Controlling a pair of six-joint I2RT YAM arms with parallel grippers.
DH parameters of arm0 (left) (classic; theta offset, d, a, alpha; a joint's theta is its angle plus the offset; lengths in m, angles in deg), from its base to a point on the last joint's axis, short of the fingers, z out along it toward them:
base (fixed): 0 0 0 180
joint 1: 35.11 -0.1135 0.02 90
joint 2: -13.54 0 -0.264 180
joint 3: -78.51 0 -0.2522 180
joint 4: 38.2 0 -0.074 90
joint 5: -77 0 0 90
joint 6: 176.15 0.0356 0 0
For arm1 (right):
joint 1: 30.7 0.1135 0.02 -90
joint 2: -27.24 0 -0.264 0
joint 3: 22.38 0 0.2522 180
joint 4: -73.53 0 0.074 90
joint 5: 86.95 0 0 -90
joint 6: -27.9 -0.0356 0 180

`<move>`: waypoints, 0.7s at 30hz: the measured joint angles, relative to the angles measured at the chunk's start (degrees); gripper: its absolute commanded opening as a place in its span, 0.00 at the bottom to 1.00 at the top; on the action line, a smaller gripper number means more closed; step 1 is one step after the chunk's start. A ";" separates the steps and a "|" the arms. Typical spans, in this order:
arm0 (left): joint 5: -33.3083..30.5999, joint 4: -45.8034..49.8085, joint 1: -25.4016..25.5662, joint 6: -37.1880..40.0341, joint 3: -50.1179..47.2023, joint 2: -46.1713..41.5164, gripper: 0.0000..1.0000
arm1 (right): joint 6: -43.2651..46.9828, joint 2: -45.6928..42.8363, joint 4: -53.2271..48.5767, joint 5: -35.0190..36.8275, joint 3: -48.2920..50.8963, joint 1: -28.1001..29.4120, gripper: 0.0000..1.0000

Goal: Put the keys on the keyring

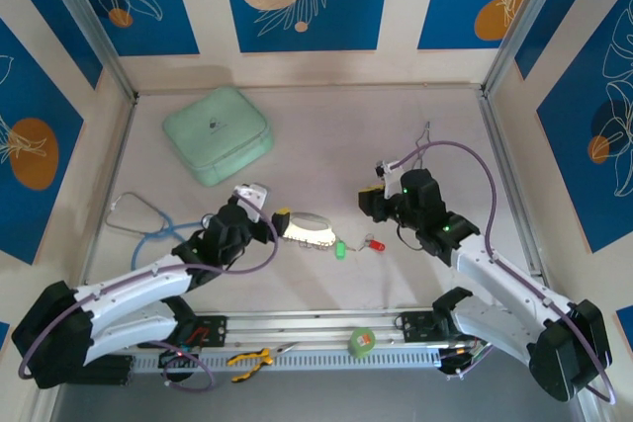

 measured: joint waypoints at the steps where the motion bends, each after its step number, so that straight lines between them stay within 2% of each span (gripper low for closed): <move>1: 0.81 0.98 0.00 -0.94 0.59 0.94 0.80 | -3.15 0.31 -0.68 0.44 0.11 0.57 0.36; 4: 4.20 4.74 -0.07 -4.28 2.36 3.48 0.73 | -10.84 1.01 -2.75 -0.42 0.52 1.40 0.38; 9: 10.25 10.12 0.11 -9.92 4.85 7.82 0.66 | -20.22 1.07 -2.23 -3.13 3.85 2.93 0.24; 11: 12.02 11.69 0.55 -11.45 6.08 10.16 0.65 | -22.43 1.68 -2.93 -3.37 4.76 3.52 0.23; 21: 16.15 19.08 3.78 -12.59 18.14 24.90 0.55 | -24.28 8.48 -8.17 -4.50 0.52 4.48 0.24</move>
